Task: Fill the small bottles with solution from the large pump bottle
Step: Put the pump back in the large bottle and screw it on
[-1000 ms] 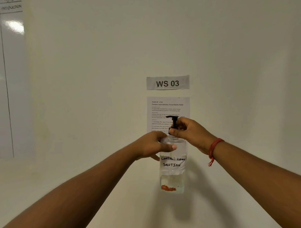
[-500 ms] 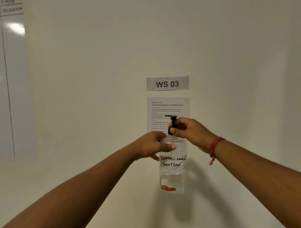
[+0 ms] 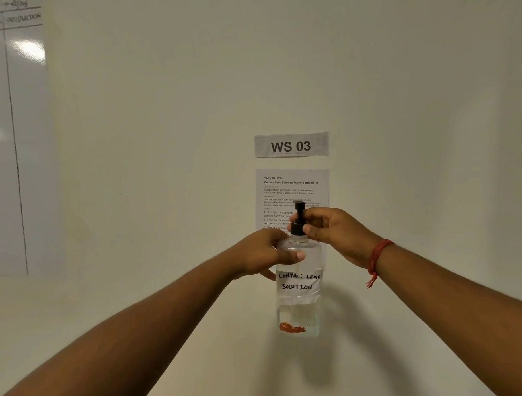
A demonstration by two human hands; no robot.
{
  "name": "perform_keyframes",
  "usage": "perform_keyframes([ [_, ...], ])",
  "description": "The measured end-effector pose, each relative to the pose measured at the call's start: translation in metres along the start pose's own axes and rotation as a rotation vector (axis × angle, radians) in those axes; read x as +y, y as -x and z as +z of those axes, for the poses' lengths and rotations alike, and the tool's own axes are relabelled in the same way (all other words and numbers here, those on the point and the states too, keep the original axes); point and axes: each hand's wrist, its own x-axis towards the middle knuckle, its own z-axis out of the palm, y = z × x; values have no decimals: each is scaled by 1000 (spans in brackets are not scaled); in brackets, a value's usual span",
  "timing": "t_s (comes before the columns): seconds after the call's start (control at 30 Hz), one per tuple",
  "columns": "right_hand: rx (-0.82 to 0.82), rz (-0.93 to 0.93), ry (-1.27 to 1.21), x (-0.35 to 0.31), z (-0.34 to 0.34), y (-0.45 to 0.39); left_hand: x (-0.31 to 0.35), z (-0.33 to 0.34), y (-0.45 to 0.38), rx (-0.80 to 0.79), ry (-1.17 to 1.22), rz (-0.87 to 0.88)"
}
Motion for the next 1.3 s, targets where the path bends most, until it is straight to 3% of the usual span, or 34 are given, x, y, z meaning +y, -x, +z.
perform_keyframes([
  [0.27, 131, 9, 23, 9, 7, -5, -1, 3, -1, 12, 10, 0],
  [0.57, -4, -9, -98, 4, 4, 1, -1, 2, 0, 5, 35, -2],
  [0.9, 120, -16, -36, 11, 11, -2, -2, 5, -2, 7, 17, 9],
  [1.13, 54, -17, -128, 9, 5, 1, -2, 5, -3, -4, 9, 4],
  [1.3, 50, -8, -60, 7, 7, 2, -5, 7, -4, 2, -12, -8],
])
